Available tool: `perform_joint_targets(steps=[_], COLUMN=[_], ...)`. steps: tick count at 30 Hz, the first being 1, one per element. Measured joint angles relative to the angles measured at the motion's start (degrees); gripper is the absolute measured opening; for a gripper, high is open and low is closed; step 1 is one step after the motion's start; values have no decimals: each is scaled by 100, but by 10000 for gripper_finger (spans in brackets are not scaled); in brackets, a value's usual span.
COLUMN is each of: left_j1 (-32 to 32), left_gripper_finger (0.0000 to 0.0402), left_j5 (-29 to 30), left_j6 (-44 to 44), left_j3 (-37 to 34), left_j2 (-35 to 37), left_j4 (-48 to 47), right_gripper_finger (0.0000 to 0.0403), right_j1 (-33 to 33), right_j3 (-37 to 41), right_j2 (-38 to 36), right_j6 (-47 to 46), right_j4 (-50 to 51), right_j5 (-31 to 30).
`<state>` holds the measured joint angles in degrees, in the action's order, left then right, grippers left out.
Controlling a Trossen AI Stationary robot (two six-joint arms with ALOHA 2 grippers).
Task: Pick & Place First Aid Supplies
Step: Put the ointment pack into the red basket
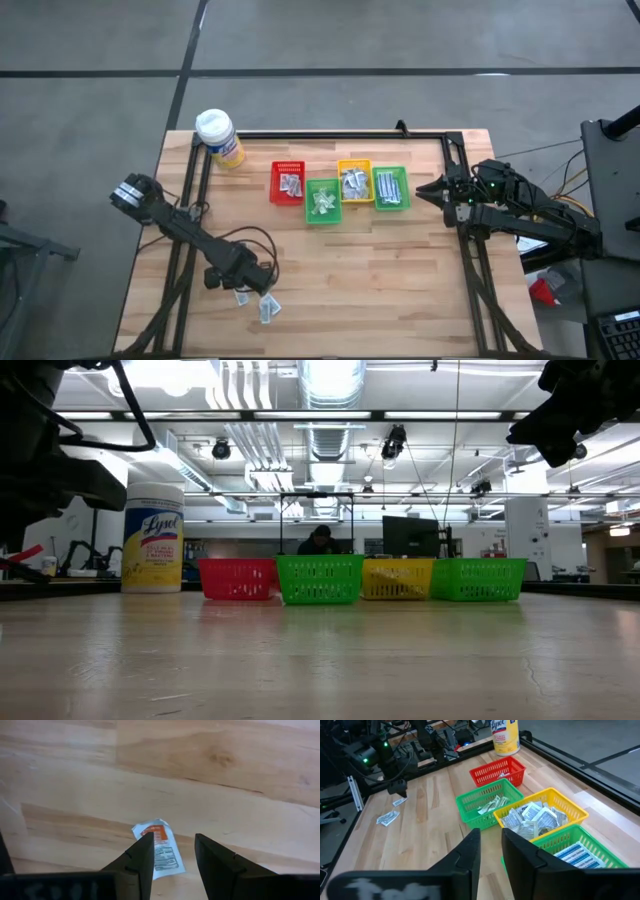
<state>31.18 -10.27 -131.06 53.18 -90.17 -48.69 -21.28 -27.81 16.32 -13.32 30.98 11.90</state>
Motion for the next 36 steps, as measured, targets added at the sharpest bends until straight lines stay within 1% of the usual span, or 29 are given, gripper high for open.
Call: perform_joint_targets(steps=[7,15,27,32,36], left_j1=[17,15,26,47,55], left_gripper_finger=[123,110,106,85,63], left_j5=[-146,-140,-165,-115,-49], left_j6=[-13,4,227,586,680], left_j3=[-8,1,12,-26,-139], left_j2=[-237,-532,-603,-605,-603], left_j4=[20,267,112,144,302], right_gripper_finger=[68,81,84,75,69], right_j1=[0,0,-2,0,-1], right_j3=[-1,0,0,0,-1], right_j2=[1,0,1,2,2], right_j6=[0,0,0,0,0], right_j4=[1,1,1,2,1], right_j5=[0,0,0,0,1])
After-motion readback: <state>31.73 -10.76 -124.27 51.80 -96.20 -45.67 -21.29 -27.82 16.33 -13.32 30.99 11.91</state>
